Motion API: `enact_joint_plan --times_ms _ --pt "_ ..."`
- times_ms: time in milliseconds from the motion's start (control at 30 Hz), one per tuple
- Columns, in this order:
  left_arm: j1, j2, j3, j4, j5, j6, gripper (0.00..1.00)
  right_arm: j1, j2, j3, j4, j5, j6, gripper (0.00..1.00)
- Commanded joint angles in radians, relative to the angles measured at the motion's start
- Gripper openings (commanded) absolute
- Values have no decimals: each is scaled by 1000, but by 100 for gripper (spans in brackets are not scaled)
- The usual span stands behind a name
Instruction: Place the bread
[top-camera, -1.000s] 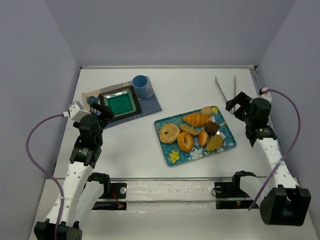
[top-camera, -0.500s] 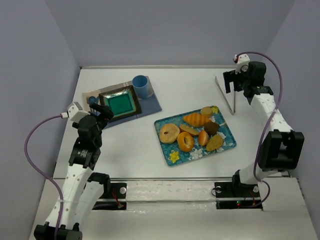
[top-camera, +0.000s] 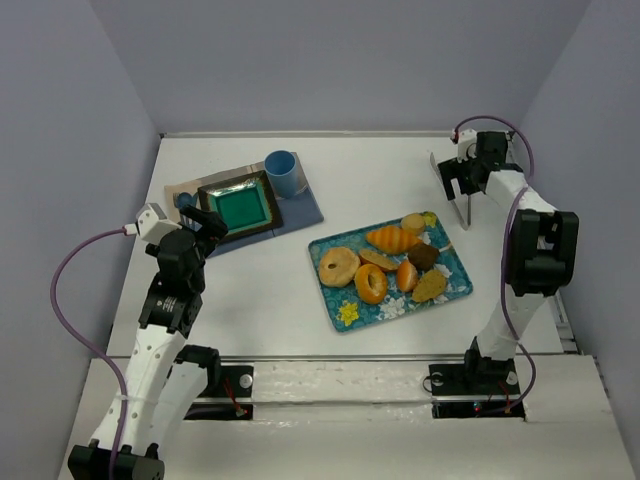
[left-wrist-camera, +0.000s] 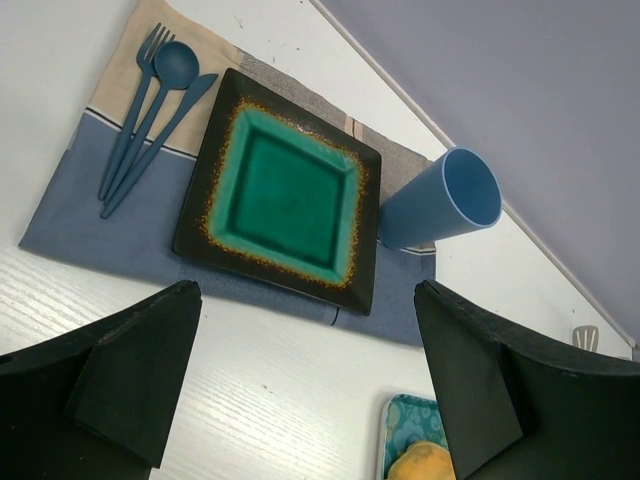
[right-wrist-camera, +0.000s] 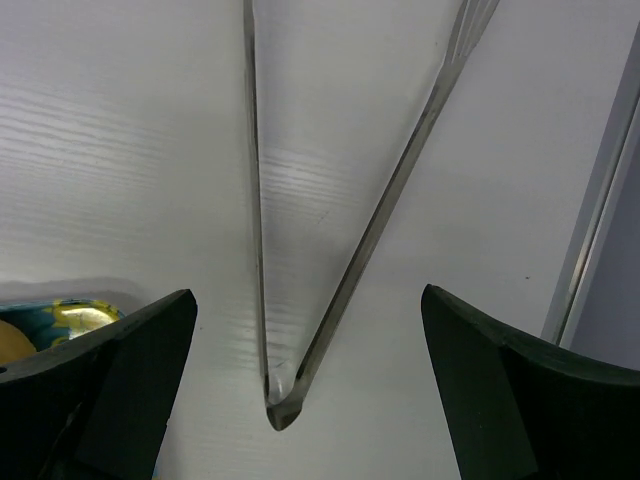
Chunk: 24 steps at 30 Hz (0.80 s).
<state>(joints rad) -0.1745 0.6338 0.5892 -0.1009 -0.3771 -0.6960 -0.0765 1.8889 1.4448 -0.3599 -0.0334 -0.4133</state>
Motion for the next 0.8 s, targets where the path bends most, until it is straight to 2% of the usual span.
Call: enact_joint_plan --times_ms 0,200,333,767 --pt "0 1 1 49 -39 6 99 -25 53 66 7 1 27 100" --pt "-2 3 3 47 -46 9 99 -34 125 101 6 29 57 100" --pt "0 3 4 46 -54 9 99 -43 174 115 4 -16 80 100" --pt "0 -17 6 30 -74 4 99 -52 354 276 -23 19 205 100"
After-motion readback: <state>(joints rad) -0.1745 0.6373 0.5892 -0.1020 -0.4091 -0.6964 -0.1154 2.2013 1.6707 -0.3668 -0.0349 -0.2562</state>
